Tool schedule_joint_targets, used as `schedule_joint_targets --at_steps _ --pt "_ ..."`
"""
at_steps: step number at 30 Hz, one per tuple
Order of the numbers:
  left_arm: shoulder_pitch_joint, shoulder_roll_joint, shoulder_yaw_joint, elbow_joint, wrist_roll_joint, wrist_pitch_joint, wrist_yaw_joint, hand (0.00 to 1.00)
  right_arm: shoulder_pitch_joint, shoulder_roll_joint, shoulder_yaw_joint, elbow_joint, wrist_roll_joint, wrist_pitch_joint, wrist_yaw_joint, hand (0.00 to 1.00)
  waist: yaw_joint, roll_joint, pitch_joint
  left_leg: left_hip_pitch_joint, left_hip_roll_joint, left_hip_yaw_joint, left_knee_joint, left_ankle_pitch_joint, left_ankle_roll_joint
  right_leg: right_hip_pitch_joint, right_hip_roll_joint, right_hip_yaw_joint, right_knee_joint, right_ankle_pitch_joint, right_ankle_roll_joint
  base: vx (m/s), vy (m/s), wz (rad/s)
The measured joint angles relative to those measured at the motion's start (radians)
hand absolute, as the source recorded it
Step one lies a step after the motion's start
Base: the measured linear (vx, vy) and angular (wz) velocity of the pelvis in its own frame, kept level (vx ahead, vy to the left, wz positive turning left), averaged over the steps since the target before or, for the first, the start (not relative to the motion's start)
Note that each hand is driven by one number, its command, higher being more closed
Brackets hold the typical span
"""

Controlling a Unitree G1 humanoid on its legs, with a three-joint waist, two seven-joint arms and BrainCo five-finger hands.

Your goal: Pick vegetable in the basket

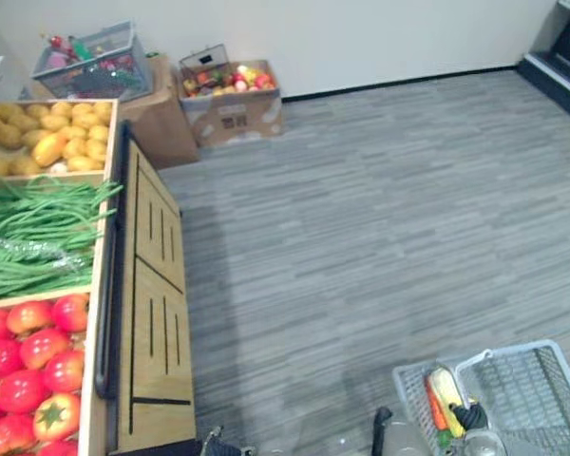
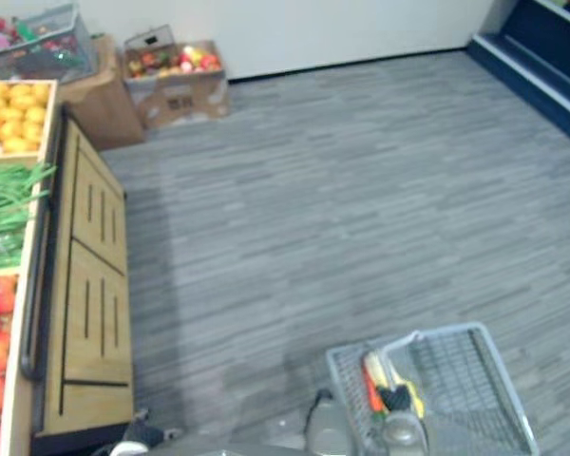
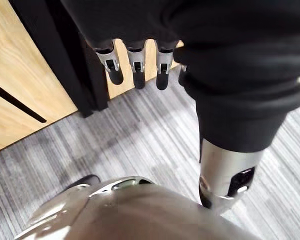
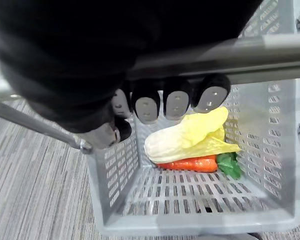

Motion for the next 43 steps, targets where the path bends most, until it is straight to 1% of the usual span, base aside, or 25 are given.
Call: schedule_joint_targets --at_steps 3,6,8,9,10,11,12,14,15,16,18,19,20,21,22,23,24,25,27,29,31,33,36,39,43 --pt "0.002 -0.005 0.008 -0.001 0.010 -0.007 0.000 0.00 0.009 0.002 0.010 0.008 0.005 0.000 0.001 1.00 0.001 -0.001 -0.007 -0.012 0.012 -0.011 0.027 0.019 -0.008 0.062 0.017 -0.022 -0.102 0.000 0.000 0.03 -0.145 0.09" --pt "0.002 -0.013 0.027 -0.001 0.007 -0.007 0.005 0.00 0.016 0.002 0.031 0.034 0.008 -0.001 -0.001 1.00 0.000 -0.003 -0.012 -0.051 0.013 -0.042 0.081 0.028 -0.011 0.113 0.019 -0.053 -0.189 0.001 0.000 -0.03 -0.118 0.23" --pt "0.003 -0.019 0.038 -0.001 -0.007 -0.008 0.009 0.00 0.042 0.005 0.036 0.040 0.019 -0.003 -0.001 1.00 0.000 -0.007 -0.016 -0.058 0.010 -0.050 0.095 0.058 -0.013 0.155 0.014 -0.082 -0.228 0.012 0.001 -0.05 -0.098 0.42" --pt "0.010 -0.020 0.059 0.000 -0.039 -0.008 0.015 0.00 0.057 0.009 0.036 0.043 0.029 -0.007 -0.001 1.00 0.004 -0.016 -0.023 -0.057 0.007 -0.022 0.089 0.076 -0.013 0.169 0.013 -0.094 -0.249 0.019 -0.002 -0.04 -0.085 0.33" --pt "0.010 -0.028 0.072 0.000 -0.072 -0.007 0.017 0.00 0.061 0.010 0.036 0.043 0.043 -0.009 0.000 1.00 0.004 -0.008 -0.028 -0.056 0.007 -0.008 0.087 0.083 -0.012 0.178 0.013 -0.100 -0.260 0.024 -0.003 -0.04 -0.061 0.22" --pt "0.015 -0.038 0.098 0.003 -0.133 -0.007 0.020 0.00 0.068 0.011 0.036 0.048 0.050 -0.011 0.000 1.00 0.007 -0.015 -0.032 -0.056 0.006 0.015 0.067 0.095 -0.007 0.181 0.016 -0.104 -0.280 0.034 -0.006 -0.03 -0.047 0.16" --pt "0.021 -0.044 0.117 0.010 -0.203 -0.007 0.022 0.00 0.069 0.013 0.035 0.066 0.073 -0.021 0.001 1.00 0.007 -0.013 -0.045 -0.050 -0.004 0.016 0.020 0.113 -0.010 0.180 0.019 -0.107 -0.307 0.052 -0.010 -0.02 -0.045 0.13" --pt "0.020 -0.054 0.137 0.031 -0.277 -0.008 0.023 0.00 0.069 0.014 0.029 0.081 0.098 -0.030 0.005 1.00 0.007 -0.013 -0.047 -0.034 -0.018 0.016 -0.056 0.140 -0.009 0.180 0.023 -0.112 -0.350 0.084 -0.016 -0.02 -0.040 0.09" --pt "0.020 -0.058 0.144 0.039 -0.318 -0.009 0.024 0.00 0.070 0.020 0.015 0.086 0.121 -0.032 0.006 1.00 0.003 -0.002 -0.048 -0.026 -0.017 0.023 -0.087 0.141 -0.008 0.175 0.027 -0.116 -0.351 0.088 -0.019 -0.03 -0.018 0.10" --pt "0.020 -0.058 0.144 0.042 -0.342 -0.009 0.023 0.00 0.071 0.023 0.003 0.093 0.131 -0.035 0.006 1.00 0.002 -0.003 -0.047 -0.020 -0.016 0.028 -0.097 0.141 -0.008 0.177 0.029 -0.119 -0.351 0.090 -0.020 -0.05 0.018 0.11" --pt "0.023 -0.059 0.145 0.050 -0.390 -0.015 0.017 0.00 0.075 0.028 -0.017 0.122 0.207 -0.043 0.009 1.00 0.002 -0.004 -0.047 0.002 -0.016 0.031 -0.125 0.141 -0.008 0.188 0.032 -0.122 -0.351 0.095 -0.020 -0.06 0.037 0.08" --pt "0.019 -0.057 0.146 0.069 -0.421 -0.019 0.014 0.00 0.082 0.035 -0.044 0.133 0.267 -0.046 0.010 1.00 0.001 -0.005 -0.047 0.017 -0.017 0.034 -0.146 0.135 -0.010 0.192 0.032 -0.122 -0.355 0.098 -0.016 -0.09 0.040 0.05" --pt "0.018 -0.056 0.147 0.073 -0.428 -0.019 0.013 0.00 0.083 0.036 -0.051 0.140 0.304 -0.049 0.011 1.00 -0.001 -0.004 -0.047 0.020 -0.017 0.036 -0.153 0.128 -0.009 0.191 0.033 -0.122 -0.357 0.097 -0.015 -0.13 0.061 0.07" --pt "0.018 -0.056 0.147 0.080 -0.431 -0.019 0.012 0.00 0.084 0.037 -0.056 0.152 0.357 -0.052 0.012 1.00 -0.010 -0.002 -0.047 0.018 -0.013 0.038 -0.157 0.108 -0.006 0.186 0.037 -0.123 -0.358 0.099 -0.011 -0.13 0.076 0.04" --pt "0.018 -0.058 0.143 0.085 -0.455 -0.019 0.009 0.00 0.087 0.037 -0.069 0.158 0.432 -0.053 0.014 1.00 -0.017 0.007 -0.047 0.014 -0.003 0.048 -0.158 0.068 -0.005 0.177 0.047 -0.122 -0.358 0.102 0.000 -0.13 0.088 0.00" --pt "0.012 -0.059 0.142 0.101 -0.476 -0.020 0.005 0.00 0.094 0.038 -0.080 0.162 0.488 -0.059 0.022 1.00 -0.016 0.016 -0.045 0.016 0.008 0.060 -0.163 0.026 -0.006 0.171 0.058 -0.117 -0.359 0.111 0.002 -0.14 0.111 -0.14" --pt "0.004 -0.044 0.144 0.113 -0.505 -0.020 -0.005 0.00 0.100 0.047 -0.087 0.184 0.534 -0.067 0.031 1.00 -0.015 0.008 -0.047 0.015 -0.003 0.069 -0.153 0.011 0.000 0.172 0.053 -0.103 -0.359 0.117 0.007 -0.11 0.087 -0.18" --pt "0.006 -0.040 0.144 0.117 -0.513 -0.021 -0.007 0.00 0.109 0.053 -0.088 0.190 0.557 -0.068 0.038 1.00 -0.016 -0.001 -0.047 0.017 -0.008 0.073 -0.148 0.004 -0.001 0.173 0.047 -0.100 -0.359 0.119 0.008 -0.10 0.093 -0.25" --pt "0.012 -0.030 0.144 0.127 -0.539 -0.027 -0.023 0.00 0.144 0.073 -0.102 0.196 0.635 -0.068 0.043 1.00 -0.016 -0.008 -0.052 0.029 -0.020 0.089 -0.150 -0.002 0.006 0.169 0.033 -0.081 -0.359 0.122 0.010 -0.03 0.069 -0.25" --pt "0.009 -0.027 0.142 0.147 -0.543 -0.038 -0.027 0.00 0.164 0.094 -0.119 0.199 0.677 -0.068 0.044 1.00 -0.020 -0.004 -0.054 0.032 -0.029 0.099 -0.151 -0.004 0.009 0.163 0.027 -0.072 -0.358 0.127 0.016 0.01 0.068 -0.22" --pt "0.006 -0.029 0.133 0.153 -0.543 -0.040 -0.032 0.00 0.168 0.100 -0.122 0.218 0.708 -0.066 0.046 1.00 -0.020 -0.001 -0.056 0.033 -0.034 0.114 -0.153 -0.006 0.010 0.153 0.025 -0.058 -0.358 0.138 0.013 0.05 0.060 -0.21" --pt "0.006 -0.032 0.101 0.158 -0.543 -0.040 -0.039 0.00 0.179 0.100 -0.133 0.238 0.727 -0.064 0.043 1.00 -0.022 0.013 -0.054 0.032 -0.042 0.117 -0.153 0.001 0.011 0.147 0.026 -0.050 -0.358 0.146 0.014 0.09 0.063 -0.09" --pt "-0.002 -0.046 0.098 0.158 -0.542 -0.040 -0.052 0.00 0.186 0.093 -0.157 0.249 0.726 -0.058 0.042 1.00 -0.023 0.032 -0.061 0.035 -0.046 0.112 -0.153 0.002 0.011 0.144 0.025 -0.046 -0.357 0.149 0.018 0.08 0.048 -0.06" --pt "-0.003 -0.042 0.096 0.159 -0.540 -0.041 -0.066 0.00 0.179 0.090 -0.158 0.258 0.703 -0.058 0.043 1.00 -0.022 0.029 -0.060 0.037 -0.048 0.112 -0.155 0.002 0.010 0.143 0.025 -0.042 -0.358 0.149 0.018 0.03 0.024 -0.05" --pt "-0.005 -0.035 0.097 0.159 -0.541 -0.045 -0.072 0.00 0.170 0.089 -0.145 0.266 0.663 -0.057 0.043 1.00 -0.018 0.015 -0.055 0.040 -0.051 0.112 -0.155 -0.004 0.011 0.142 0.024 -0.032 -0.359 0.150 0.019 0.00 0.000 0.00"
